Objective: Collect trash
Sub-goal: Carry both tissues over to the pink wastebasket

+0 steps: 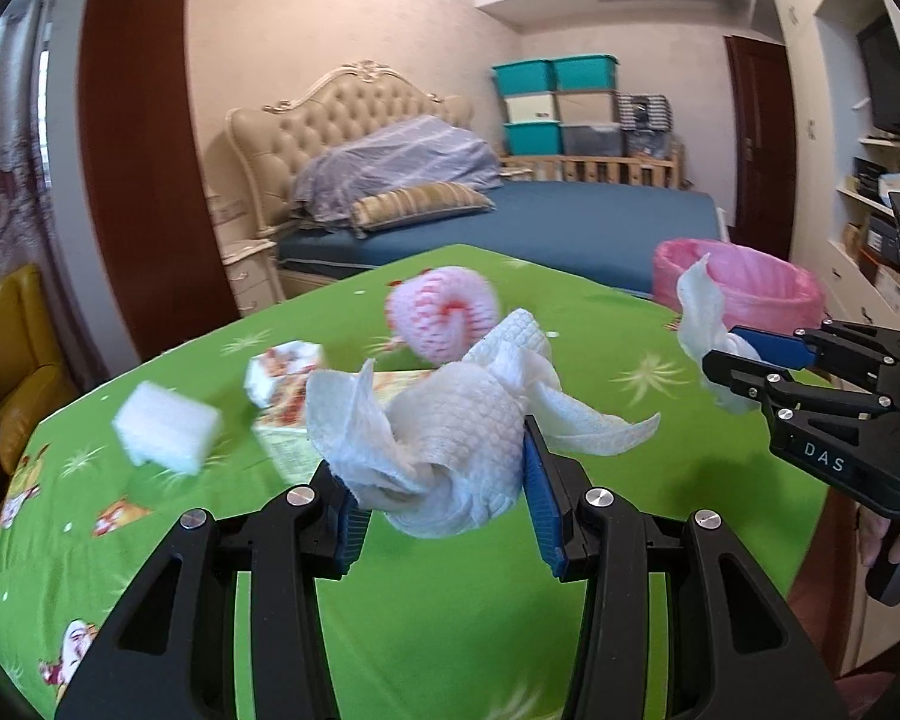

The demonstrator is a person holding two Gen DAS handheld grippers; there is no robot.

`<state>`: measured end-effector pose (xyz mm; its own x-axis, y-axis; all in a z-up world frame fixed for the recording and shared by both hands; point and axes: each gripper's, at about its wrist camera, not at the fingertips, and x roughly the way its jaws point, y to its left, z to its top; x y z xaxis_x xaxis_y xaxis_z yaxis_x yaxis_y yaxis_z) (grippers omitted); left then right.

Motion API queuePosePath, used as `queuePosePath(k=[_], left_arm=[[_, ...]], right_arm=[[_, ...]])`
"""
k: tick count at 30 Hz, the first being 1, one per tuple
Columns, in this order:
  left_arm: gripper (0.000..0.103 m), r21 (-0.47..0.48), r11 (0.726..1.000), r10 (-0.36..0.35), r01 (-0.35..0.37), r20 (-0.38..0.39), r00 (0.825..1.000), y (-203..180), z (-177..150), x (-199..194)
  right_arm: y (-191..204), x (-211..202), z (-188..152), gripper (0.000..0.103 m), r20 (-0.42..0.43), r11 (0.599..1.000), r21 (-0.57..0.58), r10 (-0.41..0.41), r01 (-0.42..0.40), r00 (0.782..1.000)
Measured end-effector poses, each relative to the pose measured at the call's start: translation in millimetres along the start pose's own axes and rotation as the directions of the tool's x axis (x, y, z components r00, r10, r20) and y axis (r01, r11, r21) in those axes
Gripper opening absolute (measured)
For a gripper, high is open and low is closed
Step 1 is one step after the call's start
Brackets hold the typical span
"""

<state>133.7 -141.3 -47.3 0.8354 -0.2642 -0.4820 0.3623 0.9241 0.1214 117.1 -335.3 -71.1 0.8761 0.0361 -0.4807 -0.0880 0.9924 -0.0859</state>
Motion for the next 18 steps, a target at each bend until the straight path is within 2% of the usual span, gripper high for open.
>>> queuePosePath(k=[7, 18], left_arm=[[0.042, 0.044, 0.996, -0.07, 0.072, -0.032, 0.997, -35.5, 14.3, 20.1], [0.043, 0.079, 0.983, -0.164, 0.166, -0.032, 0.986, -91.1, 48.5, 51.5]], right_arm=[[-28.0, -7.9, -8.5, 0.028, 0.009, 0.998, 0.05, -0.039, 0.039, 0.999], [-62.8, -24.8, -7.0, 0.028, 0.046, 0.992, 0.087, -0.099, 0.095, 0.994]])
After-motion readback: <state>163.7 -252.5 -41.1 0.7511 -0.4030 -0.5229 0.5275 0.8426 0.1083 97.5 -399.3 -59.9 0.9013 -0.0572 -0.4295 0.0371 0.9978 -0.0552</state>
